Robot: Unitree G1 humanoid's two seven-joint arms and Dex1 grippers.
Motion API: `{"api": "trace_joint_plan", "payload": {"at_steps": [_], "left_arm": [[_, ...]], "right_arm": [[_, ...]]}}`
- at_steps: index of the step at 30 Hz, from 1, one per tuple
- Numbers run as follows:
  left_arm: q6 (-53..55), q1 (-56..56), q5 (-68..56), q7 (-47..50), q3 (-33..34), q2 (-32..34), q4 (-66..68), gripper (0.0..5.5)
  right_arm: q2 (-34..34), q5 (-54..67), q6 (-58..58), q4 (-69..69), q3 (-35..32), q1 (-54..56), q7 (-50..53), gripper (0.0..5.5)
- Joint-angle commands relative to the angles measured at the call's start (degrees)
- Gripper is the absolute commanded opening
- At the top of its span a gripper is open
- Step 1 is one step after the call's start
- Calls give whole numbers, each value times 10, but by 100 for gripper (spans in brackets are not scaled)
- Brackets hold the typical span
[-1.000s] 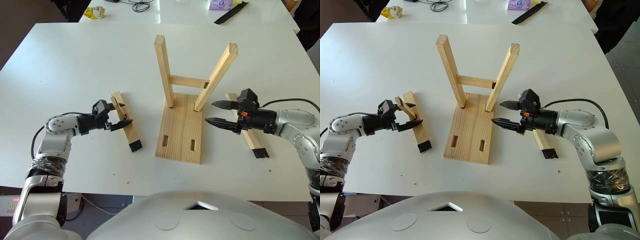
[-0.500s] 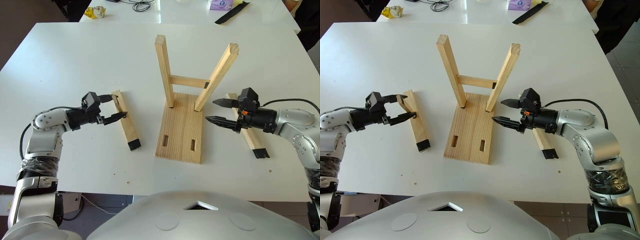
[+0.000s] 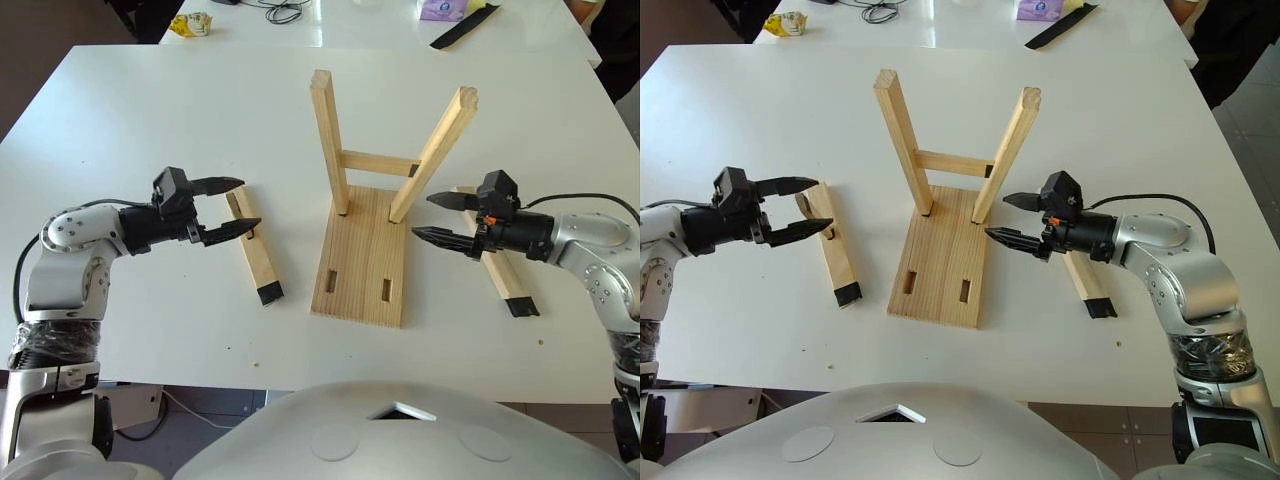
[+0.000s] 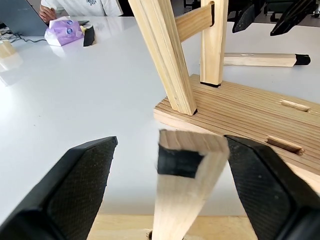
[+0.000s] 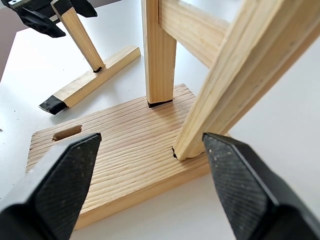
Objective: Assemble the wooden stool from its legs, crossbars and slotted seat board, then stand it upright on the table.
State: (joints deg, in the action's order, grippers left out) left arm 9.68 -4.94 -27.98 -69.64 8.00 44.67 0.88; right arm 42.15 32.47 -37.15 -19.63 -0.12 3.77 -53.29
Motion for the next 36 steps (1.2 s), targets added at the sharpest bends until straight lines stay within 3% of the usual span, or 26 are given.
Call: {"api": "trace_joint_plan", "payload": {"at_steps": [1, 9, 19, 24, 36], "left_arm": [[15, -5, -12, -2, 12, 9, -21, 391], [88, -44, -87, 9, 36, 7, -107, 391], [77, -94, -59, 68, 6, -43, -109, 232], [75, -111, -28, 129, -22, -82, -129, 228], [110, -116, -50, 120, -20, -66, -152, 228]], "right_arm": [[-3, -7, 8, 0, 3, 4, 3, 373], [-5, -12, 16, 8, 3, 6, 0, 373], [-22, -26, 25, 14, 14, 15, 7, 373], [-32, -33, 32, 10, 22, 12, 14, 373], [-36, -35, 35, 6, 19, 7, 18, 373]]}}
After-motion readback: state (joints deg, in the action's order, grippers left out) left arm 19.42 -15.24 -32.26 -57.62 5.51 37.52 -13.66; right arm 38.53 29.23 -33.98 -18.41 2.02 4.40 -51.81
